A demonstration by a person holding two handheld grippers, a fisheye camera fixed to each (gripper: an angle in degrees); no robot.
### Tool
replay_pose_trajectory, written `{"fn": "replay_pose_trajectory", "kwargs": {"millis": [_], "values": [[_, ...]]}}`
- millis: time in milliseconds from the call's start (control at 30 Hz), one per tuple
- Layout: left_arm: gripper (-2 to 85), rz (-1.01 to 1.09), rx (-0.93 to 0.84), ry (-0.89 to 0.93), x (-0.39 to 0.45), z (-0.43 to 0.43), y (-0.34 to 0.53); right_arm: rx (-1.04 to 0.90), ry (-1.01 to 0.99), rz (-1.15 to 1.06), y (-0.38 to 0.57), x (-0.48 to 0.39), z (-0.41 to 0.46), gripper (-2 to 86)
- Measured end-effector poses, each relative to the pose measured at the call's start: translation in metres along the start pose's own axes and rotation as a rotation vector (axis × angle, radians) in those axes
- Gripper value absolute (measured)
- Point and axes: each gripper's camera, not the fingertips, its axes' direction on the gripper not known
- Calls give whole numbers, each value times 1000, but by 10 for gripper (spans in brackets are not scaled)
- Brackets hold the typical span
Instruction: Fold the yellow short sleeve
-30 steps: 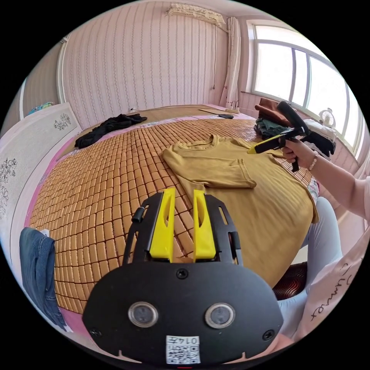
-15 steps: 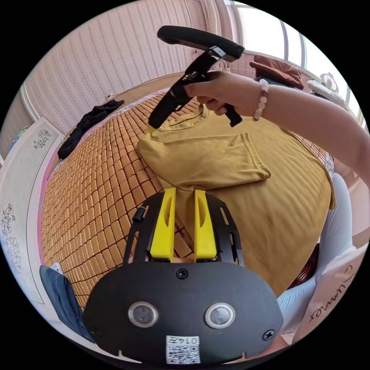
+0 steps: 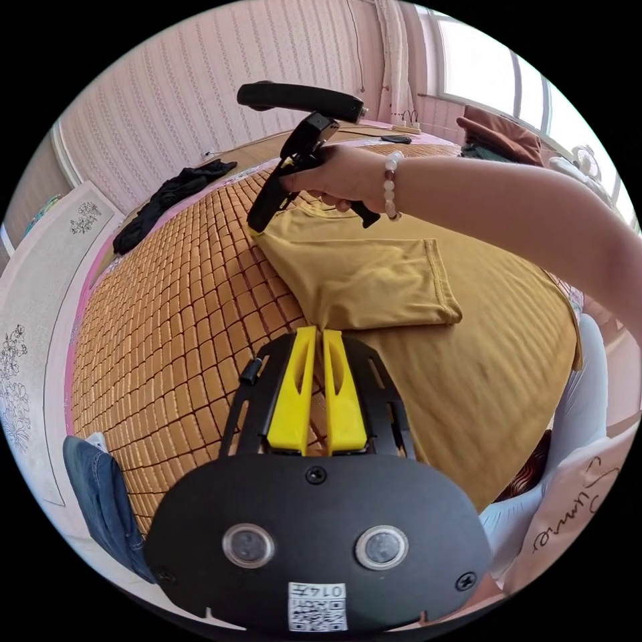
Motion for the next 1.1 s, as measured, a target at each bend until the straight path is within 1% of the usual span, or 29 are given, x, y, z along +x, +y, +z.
{"fn": "replay_pose_trajectory", "kwargs": {"millis": [133, 200, 267, 367, 433, 500, 600, 667, 733, 833, 900, 933, 1000, 1067, 1100], "values": [[3, -76, 10, 65, -17, 2, 3, -23, 3, -2, -1, -4, 15, 2], [9, -76, 12, 61, -20, -2, 4, -19, 7, 0, 1, -3, 12, 16], [20, -71, 10, -3, -22, -8, 7, 1, 32, 12, 5, 1, 3, 38], [33, -53, -38, -12, -25, -9, 13, 27, 80, 19, 18, 13, -20, 61], [39, -55, -26, 10, -29, -15, 18, 53, 47, 18, 43, 21, -40, 63], [43, -64, 9, 21, -33, -26, 21, 84, 14, 2, 74, 19, -55, 62], [42, -63, 136, 85, -33, -47, 20, 105, -25, -29, 138, 7, -69, 61], [41, -27, 174, 152, -25, -50, 10, 93, -57, -33, 176, -1, -73, 60], [41, 3, 152, 153, -14, -46, -1, 84, -82, -12, 222, -7, -75, 59], [41, 66, 124, 145, 10, -40, -22, 37, -68, 9, 257, -9, -64, 59], [41, 118, 131, 194, 28, -39, -37, -17, -30, 16, 267, -8, -53, 67], [40, 164, 130, 229, 44, -38, -48, 11, -29, 16, 273, -9, -54, 68], [38, 244, 93, 230, 74, -32, -64, 24, -32, 22, 281, -10, -56, 69], [24, 338, -11, 180, 108, -14, -77, 27, -42, 19, 288, -10, -53, 69], [18, 348, -28, 170, 113, -10, -79, 23, -44, 17, 292, -11, -50, 69]]}}
